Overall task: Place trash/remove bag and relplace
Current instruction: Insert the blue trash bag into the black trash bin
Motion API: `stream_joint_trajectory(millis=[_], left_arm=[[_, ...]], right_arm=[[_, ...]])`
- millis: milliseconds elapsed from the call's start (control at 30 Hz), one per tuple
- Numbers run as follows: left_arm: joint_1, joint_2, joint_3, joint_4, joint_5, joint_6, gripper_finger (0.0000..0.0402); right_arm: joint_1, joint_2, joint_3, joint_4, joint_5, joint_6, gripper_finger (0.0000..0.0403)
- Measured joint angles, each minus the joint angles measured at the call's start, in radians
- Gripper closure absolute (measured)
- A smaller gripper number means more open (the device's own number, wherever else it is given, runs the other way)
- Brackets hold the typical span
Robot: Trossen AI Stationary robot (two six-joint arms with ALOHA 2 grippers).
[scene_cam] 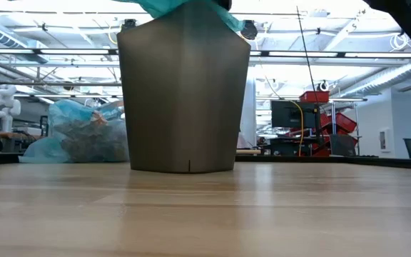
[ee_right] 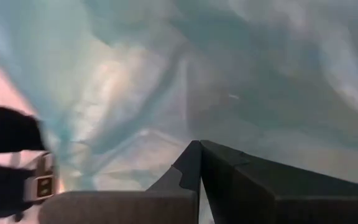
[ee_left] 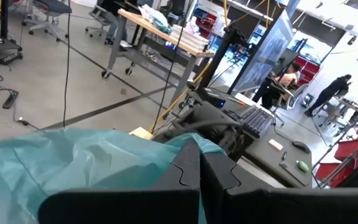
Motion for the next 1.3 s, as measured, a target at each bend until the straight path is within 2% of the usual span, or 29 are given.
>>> stream_joint_trajectory(millis=[267,433,533,667,833,900,967,1100,1300], left_arm=[[0.0,0.0,0.0,-0.013,0.0,0.0,0.0402],[0.0,0.0,0.0,-0.013,0.007,0.0,0.0402],[0.0,0.0,0.0,-0.013,0.015,0.0,0.0402],[0.0,0.0,0.0,-0.014,0.046,-0.001,0.0402],[0.0,0.001,0.0,-0.023,0.083,-0.026,0.0402],[0.0,0.006,0.0,-0.021,0.101,-0.028,0.0402],[0.0,0.008,0.0,-0.021,0.124,-0.028,0.0402],[-0.001,0.023,0.0,-0.02,0.174,-0.051,0.0402],[-0.001,0.064,0.0,-0.014,0.256,-0.052,0.0402]], right_arm=[[-0.015,0.01,-0.033,0.0,0.088,-0.011,0.0403],[0.015,0.015,-0.141,0.009,0.099,0.022,0.0403],[0.033,0.015,-0.15,0.001,0.094,0.046,0.0403],[0.053,-0.039,-0.142,0.012,0.089,0.093,0.0403],[0.058,-0.167,-0.135,0.034,0.092,0.164,0.0403],[0.05,-0.218,-0.135,0.073,0.117,0.186,0.0403],[0.034,-0.268,-0.135,0.145,0.189,0.196,0.0403],[-0.018,-0.32,-0.134,0.344,0.412,0.182,0.0403],[-0.127,-0.269,-0.134,0.58,0.432,0.134,0.0403]])
